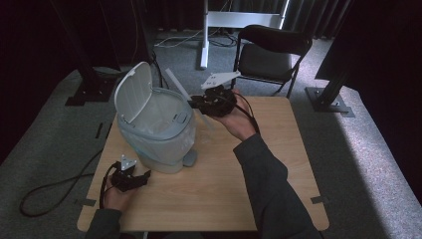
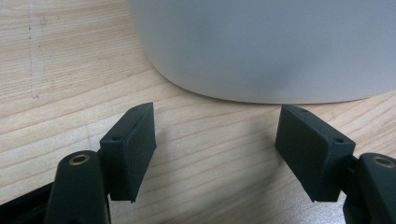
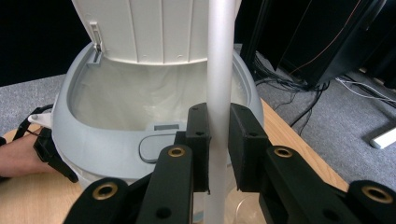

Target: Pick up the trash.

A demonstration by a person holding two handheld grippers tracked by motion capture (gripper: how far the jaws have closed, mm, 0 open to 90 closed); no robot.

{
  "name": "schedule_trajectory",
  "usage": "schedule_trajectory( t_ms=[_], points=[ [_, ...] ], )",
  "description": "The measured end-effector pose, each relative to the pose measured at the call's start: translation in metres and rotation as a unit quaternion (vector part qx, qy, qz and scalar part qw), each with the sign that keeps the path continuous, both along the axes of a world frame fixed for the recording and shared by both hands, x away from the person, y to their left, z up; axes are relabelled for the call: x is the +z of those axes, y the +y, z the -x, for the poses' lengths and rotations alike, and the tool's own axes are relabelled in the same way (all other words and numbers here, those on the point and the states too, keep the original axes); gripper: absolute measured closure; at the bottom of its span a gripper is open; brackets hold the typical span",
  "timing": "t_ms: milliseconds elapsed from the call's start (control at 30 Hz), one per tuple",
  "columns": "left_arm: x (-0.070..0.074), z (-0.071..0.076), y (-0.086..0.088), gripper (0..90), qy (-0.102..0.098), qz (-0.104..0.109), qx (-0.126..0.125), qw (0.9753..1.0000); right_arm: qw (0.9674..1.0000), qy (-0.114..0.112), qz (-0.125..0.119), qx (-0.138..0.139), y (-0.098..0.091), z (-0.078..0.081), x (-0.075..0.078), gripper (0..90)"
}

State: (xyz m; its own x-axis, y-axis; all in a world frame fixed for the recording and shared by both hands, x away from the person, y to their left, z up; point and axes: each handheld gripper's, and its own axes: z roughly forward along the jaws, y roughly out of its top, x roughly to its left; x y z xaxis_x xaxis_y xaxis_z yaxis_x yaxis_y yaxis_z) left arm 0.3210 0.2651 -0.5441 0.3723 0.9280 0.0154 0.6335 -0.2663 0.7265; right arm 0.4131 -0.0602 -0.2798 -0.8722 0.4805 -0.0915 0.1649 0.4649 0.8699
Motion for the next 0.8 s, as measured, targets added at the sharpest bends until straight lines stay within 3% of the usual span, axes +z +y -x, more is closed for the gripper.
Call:
schedule_trajectory(
  t_ms=[800],
  points=[
    [0.000,0.000,0.000,28.9,0.000,0.000,0.000,1.0000,0.9998,0.000,-0.016,0.010,0.014,-0.001,0.015,78.9]
  ],
)
